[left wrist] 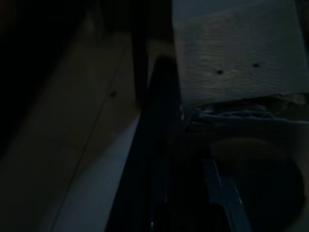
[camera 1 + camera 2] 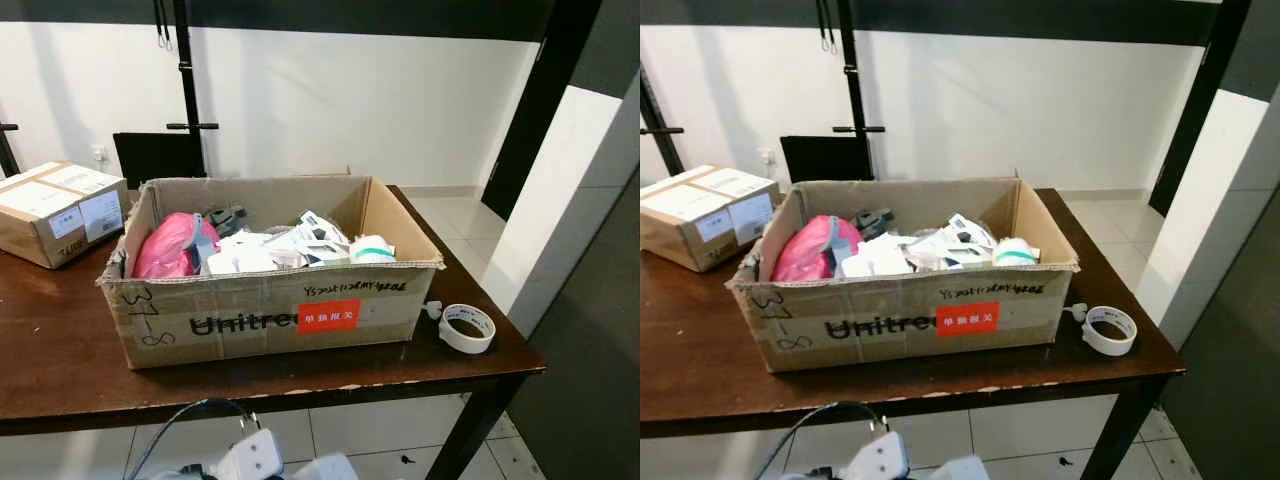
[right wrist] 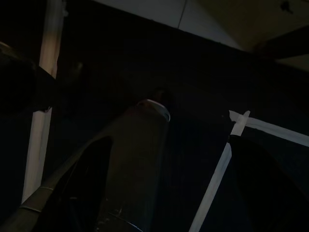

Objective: Picking trash to rubbish bin

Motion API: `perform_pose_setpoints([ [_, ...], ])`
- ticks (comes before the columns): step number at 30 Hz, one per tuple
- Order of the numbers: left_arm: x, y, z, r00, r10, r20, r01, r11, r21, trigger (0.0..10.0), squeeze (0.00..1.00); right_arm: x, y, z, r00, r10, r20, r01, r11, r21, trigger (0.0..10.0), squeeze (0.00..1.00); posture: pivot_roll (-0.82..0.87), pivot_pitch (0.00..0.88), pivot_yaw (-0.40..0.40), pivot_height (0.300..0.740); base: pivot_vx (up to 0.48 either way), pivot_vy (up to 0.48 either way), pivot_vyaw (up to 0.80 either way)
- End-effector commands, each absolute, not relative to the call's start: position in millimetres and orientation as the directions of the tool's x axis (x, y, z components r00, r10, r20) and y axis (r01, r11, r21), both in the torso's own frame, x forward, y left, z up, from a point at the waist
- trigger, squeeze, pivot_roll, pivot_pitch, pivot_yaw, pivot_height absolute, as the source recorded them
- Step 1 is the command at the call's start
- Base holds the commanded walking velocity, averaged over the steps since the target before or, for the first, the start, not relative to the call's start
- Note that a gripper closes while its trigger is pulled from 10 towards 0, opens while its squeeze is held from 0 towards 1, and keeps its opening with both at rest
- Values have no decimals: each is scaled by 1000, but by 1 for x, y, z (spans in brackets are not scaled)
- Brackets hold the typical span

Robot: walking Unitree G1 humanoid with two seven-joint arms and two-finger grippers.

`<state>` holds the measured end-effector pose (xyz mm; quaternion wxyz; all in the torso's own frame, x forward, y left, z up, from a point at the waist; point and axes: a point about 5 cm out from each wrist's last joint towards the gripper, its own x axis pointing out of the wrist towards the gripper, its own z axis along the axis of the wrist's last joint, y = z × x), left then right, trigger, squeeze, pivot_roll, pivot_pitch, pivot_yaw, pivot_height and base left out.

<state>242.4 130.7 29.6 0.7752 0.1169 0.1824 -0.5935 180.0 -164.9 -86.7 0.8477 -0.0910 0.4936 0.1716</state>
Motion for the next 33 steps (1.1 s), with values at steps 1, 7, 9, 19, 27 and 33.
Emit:
perform_pose_setpoints([
  [1, 244, 131, 44, 184, -906, -381, 966, 238, -98, 10000, 0, 176, -167, -88, 442, 199, -874, -377, 926, 21, 10000, 0, 52, 28, -27, 740, 0, 0, 0],
  [7, 252, 120, 83, 71, -956, -286, 978, 124, -169, 10000, 0, 176, -166, -89, 439, 204, -875, -381, 924, 25, 10000, 0, 52, 23, -29, 740, 0, 0, 0],
  [9, 257, 114, 104, 41, -976, -215, 980, 81, -181, 10000, 0, 176, -164, -89, 438, 206, -875, -381, 924, 27, 10000, 0, 52, 20, -29, 740, 0, 0, 0],
  [19, 307, 78, 254, 44, -966, 256, 992, 73, 103, 10000, 0, 178, -150, -89, 438, 227, -870, -405, 914, 35, 10000, 0, 59, 6, -38, 740, 0, 0, 0],
  [27, 344, 72, 341, 98, -902, 421, 941, 221, 255, 10000, 0, 182, -158, -86, 442, 224, -868, -406, 914, 30, 10000, 0, 61, 5, -35, 740, 0, 0, 0],
  [33, 397, 77, 334, 619, -770, 154, 657, 615, 437, 10000, 0, 179, -163, -87, 439, 221, -871, -401, 916, 30, 10000, 0, 59, 18, -19, 740, 0, 0, 0],
])
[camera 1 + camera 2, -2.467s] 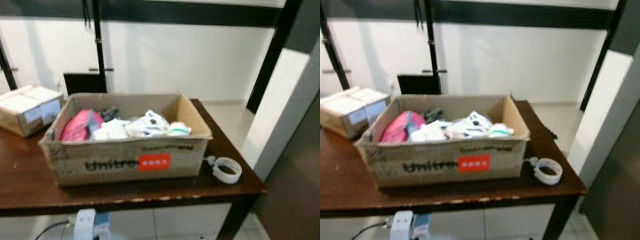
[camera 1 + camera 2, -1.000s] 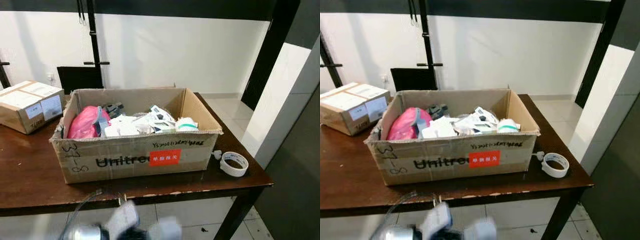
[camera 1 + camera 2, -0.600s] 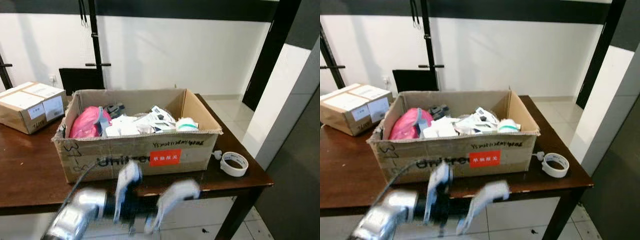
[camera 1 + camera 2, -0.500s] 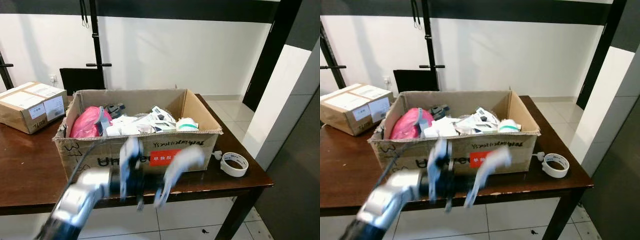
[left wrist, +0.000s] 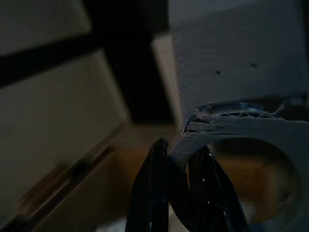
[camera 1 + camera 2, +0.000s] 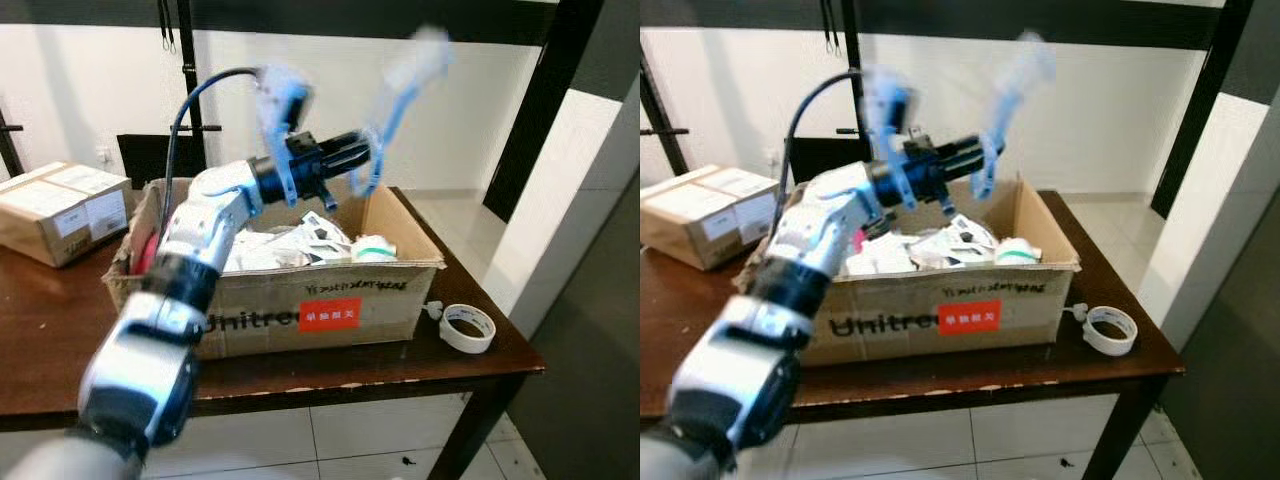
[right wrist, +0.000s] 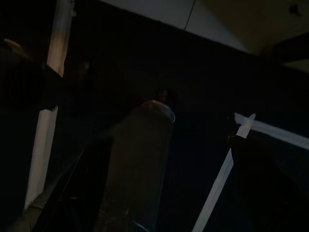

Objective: Picking trash to rubbish bin

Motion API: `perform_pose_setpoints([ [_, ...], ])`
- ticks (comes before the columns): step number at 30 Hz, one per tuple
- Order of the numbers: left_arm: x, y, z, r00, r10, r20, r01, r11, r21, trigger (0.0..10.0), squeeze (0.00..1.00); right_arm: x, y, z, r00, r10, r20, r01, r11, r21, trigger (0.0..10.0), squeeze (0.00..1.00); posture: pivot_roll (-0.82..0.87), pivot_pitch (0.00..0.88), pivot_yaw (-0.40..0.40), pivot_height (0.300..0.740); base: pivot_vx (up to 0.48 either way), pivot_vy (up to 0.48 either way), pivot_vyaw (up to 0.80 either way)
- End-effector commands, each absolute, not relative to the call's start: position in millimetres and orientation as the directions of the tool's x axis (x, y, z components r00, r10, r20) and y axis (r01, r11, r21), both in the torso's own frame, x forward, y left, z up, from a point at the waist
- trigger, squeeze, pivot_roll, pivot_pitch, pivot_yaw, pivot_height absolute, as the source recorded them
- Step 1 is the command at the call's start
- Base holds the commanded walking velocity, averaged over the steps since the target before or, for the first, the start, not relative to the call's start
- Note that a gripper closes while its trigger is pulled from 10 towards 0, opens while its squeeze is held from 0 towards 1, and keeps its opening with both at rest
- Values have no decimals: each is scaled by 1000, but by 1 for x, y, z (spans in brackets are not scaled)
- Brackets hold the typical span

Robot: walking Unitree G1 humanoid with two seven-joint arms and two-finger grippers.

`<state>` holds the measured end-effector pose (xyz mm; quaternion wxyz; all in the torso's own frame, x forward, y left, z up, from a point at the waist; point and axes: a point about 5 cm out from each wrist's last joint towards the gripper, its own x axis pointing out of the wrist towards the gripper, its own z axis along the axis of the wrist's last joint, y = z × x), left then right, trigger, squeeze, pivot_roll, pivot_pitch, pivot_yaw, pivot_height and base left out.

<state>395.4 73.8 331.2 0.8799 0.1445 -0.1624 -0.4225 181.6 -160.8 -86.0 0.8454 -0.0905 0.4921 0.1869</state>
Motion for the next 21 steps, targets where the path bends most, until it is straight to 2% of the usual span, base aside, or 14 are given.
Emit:
perform_pose_setpoints([
  [1, 402, 80, 333, 664, -733, 147, 614, 647, 452, 10000, 0, 179, -166, -87, 438, 218, -872, -398, 917, 29, 10000, 0, 53, 27, -8, 740, 0, 0, 0],
  [6, 415, 92, 321, 794, -602, 85, 456, 682, 572, 10000, 0, 175, -175, -88, 434, 201, -878, -375, 927, 27, 10000, 0, 47, 42, 10, 740, 0, 0, 0],
  [10, 418, 98, 307, 816, -578, 32, 462, 684, 565, 10000, 0, 167, -174, -92, 424, 200, -883, -368, 929, 34, 10000, 0, 48, 67, 26, 740, 0, 0, 0],
  [11, 419, 100, 301, 820, -573, 16, 475, 696, 538, 10000, 90, 162, -172, -94, 417, 202, -886, -369, 929, 38, 10000, 0, 49, 72, 25, 740, 0, 0, 0],
  [12, 419, 100, 300, 819, -574, 14, 481, 700, 528, 10000, 90, 161, -171, -94, 415, 203, -887, -370, 928, 40, 10000, 0, 49, 72, 25, 740, 0, 0, 0],
  [13, 419, 100, 299, 817, -577, 13, 487, 701, 521, 10000, 329, 160, -170, -95, 413, 204, -888, -371, 928, 41, 10000, 0, 50, 75, 25, 740, 0, 0, 0],
  [14, 419, 100, 298, 817, -576, 14, 487, 703, 518, 10000, 690, 159, -169, -95, 411, 206, -888, -372, 927, 42, 10000, 0, 50, 76, 25, 740, 0, 0, 0],
  [15, 419, 100, 298, 815, -579, 13, 493, 705, 510, 10000, 1000, 158, -168, -96, 409, 207, -889, -373, 927, 43, 10000, 0, 51, 78, 24, 740, 0, 0, 0],
  [20, 420, 101, 296, 818, -575, 7, 492, 705, 510, 10000, 1000, 157, -163, -97, 407, 211, -888, -378, 925, 47, 10000, 0, 52, 83, 22, 740, 0, 0, 0],
  [21, 420, 101, 296, 823, -568, 15, 480, 710, 516, 10000, 0, 157, -163, -97, 408, 213, -888, -379, 924, 47, 10000, 0, 52, 83, 20, 740, 0, 0, 0],
])
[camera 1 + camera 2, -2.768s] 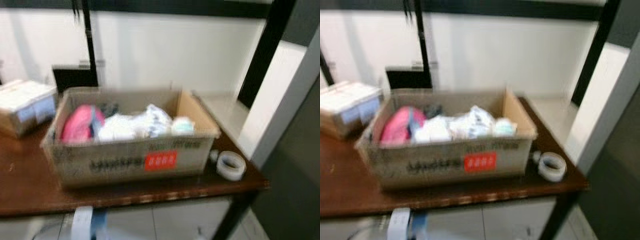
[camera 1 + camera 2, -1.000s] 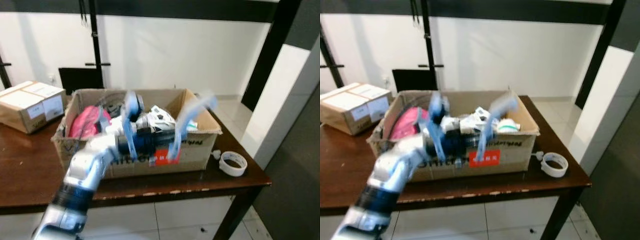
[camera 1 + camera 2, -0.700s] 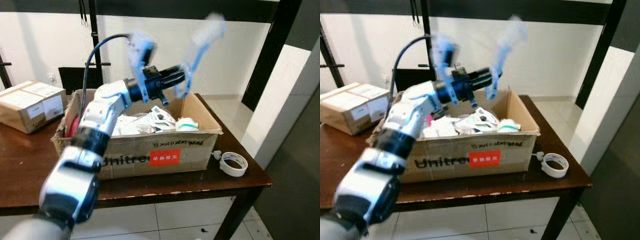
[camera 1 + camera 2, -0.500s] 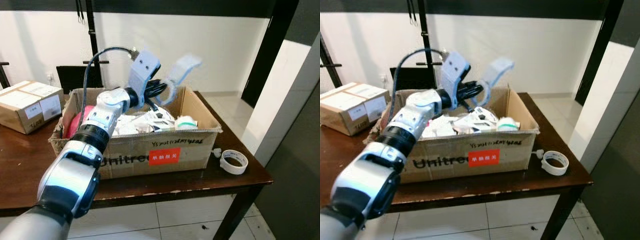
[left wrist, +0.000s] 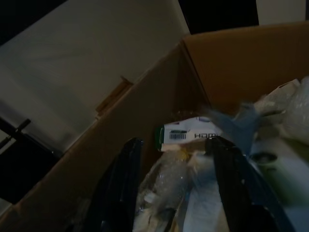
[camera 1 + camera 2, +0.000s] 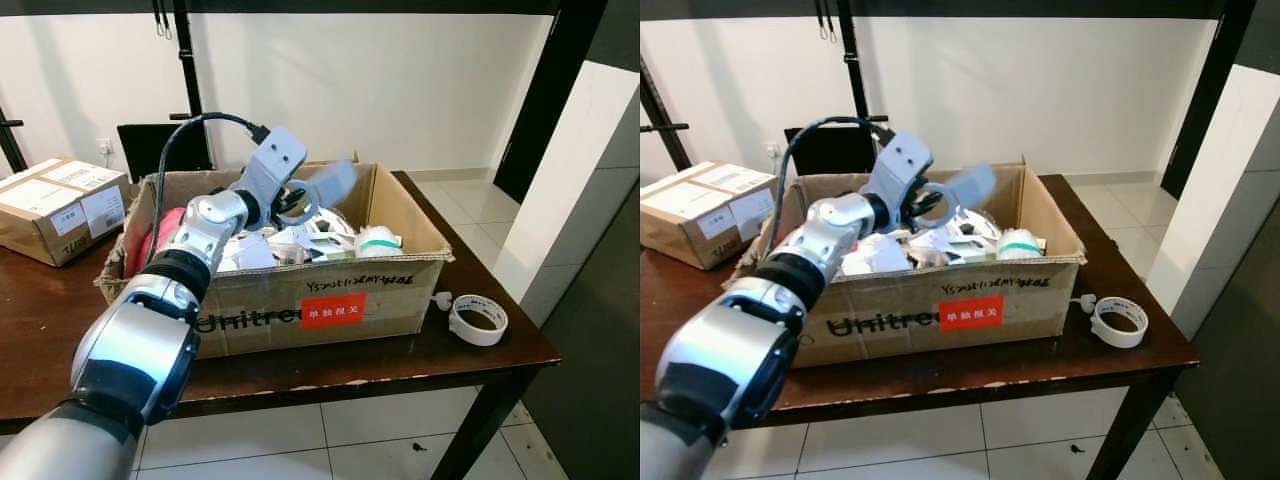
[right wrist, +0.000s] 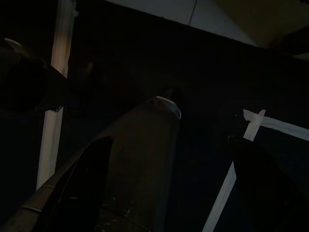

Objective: Picking trash to rubbish bin

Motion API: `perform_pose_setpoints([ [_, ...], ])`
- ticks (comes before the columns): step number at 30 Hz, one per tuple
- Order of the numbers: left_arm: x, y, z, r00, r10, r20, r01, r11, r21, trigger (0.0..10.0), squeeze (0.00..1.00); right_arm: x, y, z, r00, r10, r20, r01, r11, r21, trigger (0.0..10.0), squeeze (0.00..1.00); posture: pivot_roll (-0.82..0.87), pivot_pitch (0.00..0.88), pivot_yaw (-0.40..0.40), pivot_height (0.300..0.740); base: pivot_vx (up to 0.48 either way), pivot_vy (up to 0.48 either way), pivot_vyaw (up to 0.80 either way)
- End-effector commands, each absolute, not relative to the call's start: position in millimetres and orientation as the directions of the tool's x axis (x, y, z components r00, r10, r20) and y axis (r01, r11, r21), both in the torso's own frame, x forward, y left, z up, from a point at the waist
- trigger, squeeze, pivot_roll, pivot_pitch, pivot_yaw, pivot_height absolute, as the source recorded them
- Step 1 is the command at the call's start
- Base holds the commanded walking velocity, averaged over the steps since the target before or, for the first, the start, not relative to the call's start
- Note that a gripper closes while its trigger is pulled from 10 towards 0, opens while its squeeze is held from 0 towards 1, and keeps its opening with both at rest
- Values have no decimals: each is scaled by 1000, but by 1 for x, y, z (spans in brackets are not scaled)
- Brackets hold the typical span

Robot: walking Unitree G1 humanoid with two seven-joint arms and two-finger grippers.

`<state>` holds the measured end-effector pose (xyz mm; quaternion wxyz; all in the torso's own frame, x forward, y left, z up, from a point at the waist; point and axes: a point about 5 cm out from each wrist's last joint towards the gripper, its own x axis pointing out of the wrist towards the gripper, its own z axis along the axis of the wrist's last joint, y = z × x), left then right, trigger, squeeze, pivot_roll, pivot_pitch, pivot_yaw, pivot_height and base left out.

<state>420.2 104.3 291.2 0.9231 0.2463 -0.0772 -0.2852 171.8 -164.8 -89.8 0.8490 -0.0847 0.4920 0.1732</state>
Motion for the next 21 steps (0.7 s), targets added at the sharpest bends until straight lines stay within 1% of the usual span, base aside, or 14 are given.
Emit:
perform_pose_setpoints([
  [1, 420, 101, 298, 825, -564, 32, 472, 719, 510, 10000, 0, 158, -163, -96, 410, 214, -887, -381, 923, 47, 10000, 0, 51, 84, 18, 740, 0, 0, 0],
  [5, 420, 103, 308, 826, -553, 107, 453, 766, 457, 10000, 0, 163, -163, -94, 418, 221, -881, -384, 922, 49, 10000, 0, 52, 86, 13, 740, 0, 0, 0],
  [7, 419, 104, 324, 795, -563, 226, 512, 822, 249, 10000, 0, 168, -164, -91, 429, 229, -874, -387, 921, 51, 10000, 0, 51, 90, 5, 740, 0, 0, 0],
  [8, 418, 103, 329, 773, -574, 271, 553, 818, 157, 10000, 0, 170, -164, -91, 432, 231, -872, -387, 921, 52, 10000, 0, 51, 90, 5, 740, 0, 0, 0],
  [9, 418, 103, 329, 773, -574, 271, 553, 818, 157, 10000, 0, 170, -164, -91, 432, 231, -872, -387, 921, 52, 10000, 0, 51, 90, 5, 740, 0, 0, 0],
  [10, 416, 100, 328, 708, -643, 293, 661, 749, 49, 10000, 0, 171, -164, -90, 436, 232, -870, -387, 921, 52, 10000, 0, 48, 90, 2, 740, 0, 0, 0],
  [11, 404, 92, 318, 467, -833, 297, 874, 486, -14, 10000, 0, 174, -165, -88, 441, 235, -866, -385, 921, 54, 10000, 0, 45, 90, -2, 740, 0, 0, 0],
  [12, 404, 92, 318, 467, -833, 297, 874, 486, -14, 10000, 0, 174, -165, -88, 441, 235, -866, -385, 921, 54, 10000, 0, 45, 90, -2, 740, 0, 0, 0],
  [13, 394, 90, 308, 290, -916, 277, 955, 294, -26, 10000, 0, 175, -165, -88, 443, 236, -865, -387, 921, 52, 10000, 0, 46, 89, -7, 740, 0, 0, 0],
  [14, 386, 90, 299, 148, -949, 279, 989, 139, -50, 10000, 0, 176, -165, -87, 444, 235, -865, -388, 920, 51, 10000, 0, 48, 87, -11, 740, 0, 0, 0],
  [15, 386, 90, 299, 148, -949, 279, 989, 139, -50, 10000, 0, 176, -165, -87, 444, 235, -865, -388, 920, 51, 10000, 0, 48, 87, -11, 740, 0, 0, 0],
  [17, 365, 84, 271, -13, -965, 261, 998, -28, -53, 10000, 0, 180, -166, -86, 447, 237, -863, -395, 917, 47, 10000, 0, 49, 84, -24, 740, 0, 0, 0],
  [19, 349, 78, 248, -73, -975, 211, 995, -86, -52, 10000, 0, 182, -166, -85, 449, 238, -861, -401, 915, 44, 10000, 0, 46, 80, -23, 740, 0, 0, 0],
  [21, 343, 76, 239, -93, -977, 190, 993, -106, -59, 10000, 0, 182, -166, -85, 449, 239, -861, -403, 914, 44, 10000, 0, 46, 80, -23, 740, 0, 0, 0],
])
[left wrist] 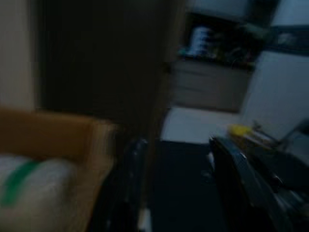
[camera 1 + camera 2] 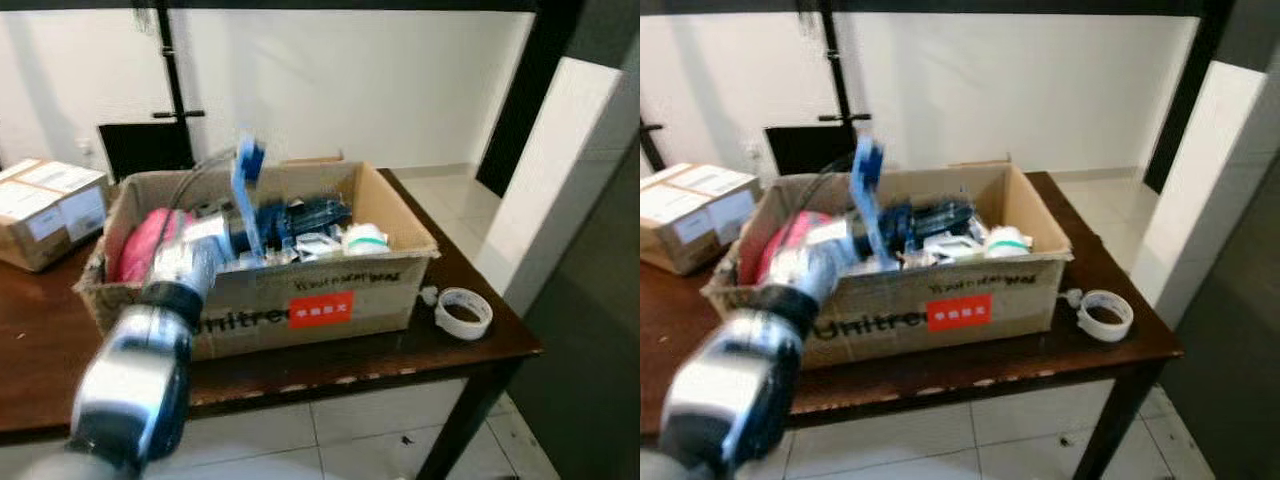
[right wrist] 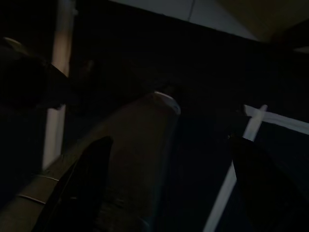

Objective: Picking trash to rubbish bin

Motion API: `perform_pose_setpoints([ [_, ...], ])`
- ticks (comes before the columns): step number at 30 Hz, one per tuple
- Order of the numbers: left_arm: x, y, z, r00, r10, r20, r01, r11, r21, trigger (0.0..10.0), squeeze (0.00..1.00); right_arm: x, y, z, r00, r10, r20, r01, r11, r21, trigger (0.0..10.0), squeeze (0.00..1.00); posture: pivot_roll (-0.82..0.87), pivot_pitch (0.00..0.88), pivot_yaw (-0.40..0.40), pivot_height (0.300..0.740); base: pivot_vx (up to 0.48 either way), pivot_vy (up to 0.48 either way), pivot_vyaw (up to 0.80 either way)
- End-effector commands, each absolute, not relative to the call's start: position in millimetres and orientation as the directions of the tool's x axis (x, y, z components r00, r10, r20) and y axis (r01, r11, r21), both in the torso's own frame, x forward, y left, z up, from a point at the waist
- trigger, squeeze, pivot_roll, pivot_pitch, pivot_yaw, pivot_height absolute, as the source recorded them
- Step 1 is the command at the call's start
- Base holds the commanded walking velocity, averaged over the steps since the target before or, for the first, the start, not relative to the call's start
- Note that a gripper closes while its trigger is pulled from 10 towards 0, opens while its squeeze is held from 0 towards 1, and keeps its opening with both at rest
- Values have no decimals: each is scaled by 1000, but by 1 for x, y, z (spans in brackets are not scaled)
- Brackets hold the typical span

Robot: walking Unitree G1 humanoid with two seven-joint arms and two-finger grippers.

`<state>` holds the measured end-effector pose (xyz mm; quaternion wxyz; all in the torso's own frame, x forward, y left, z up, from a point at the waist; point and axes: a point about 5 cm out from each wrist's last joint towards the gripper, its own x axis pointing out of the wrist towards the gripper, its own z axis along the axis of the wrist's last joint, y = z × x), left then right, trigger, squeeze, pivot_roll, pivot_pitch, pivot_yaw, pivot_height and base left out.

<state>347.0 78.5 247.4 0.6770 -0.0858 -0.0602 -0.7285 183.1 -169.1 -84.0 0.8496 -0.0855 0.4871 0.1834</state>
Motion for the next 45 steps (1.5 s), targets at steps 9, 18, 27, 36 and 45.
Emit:
perform_pose_setpoints([
  [9, 293, 67, 171, -159, -983, 93, 951, -178, -252, 10000, 0, 187, -167, -82, 456, 238, -857, -408, 912, 36, 10000, 0, 44, 72, -33, 740, 0, 0, 0],
  [18, 264, 94, 83, -125, -856, -502, 970, 0, -242, 10000, 0, 187, -167, -82, 453, 238, -859, -414, 910, 33, 10000, 0, 50, 64, -32, 740, 0, 0, 0],
  [27, 212, 128, -16, -34, -584, -811, 914, 311, -262, 10000, 0, 188, -161, -83, 450, 241, -860, -420, 907, 34, 10000, 0, 46, 52, -33, 740, 0, 0, 0],
  [36, 204, 145, -62, 399, -369, -839, 614, 787, -55, 10000, 0, 192, -158, -81, 450, 232, -862, -438, 899, 14, 10000, 0, 47, 37, -43, 740, 0, 0, 0],
  [45, 195, 174, -71, 517, -200, -833, 263, 962, -67, 10000, 0, 190, -169, -82, 463, 182, -867, -411, 911, -28, 10000, 0, 37, 21, -39, 740, 0, 0, 0],
])
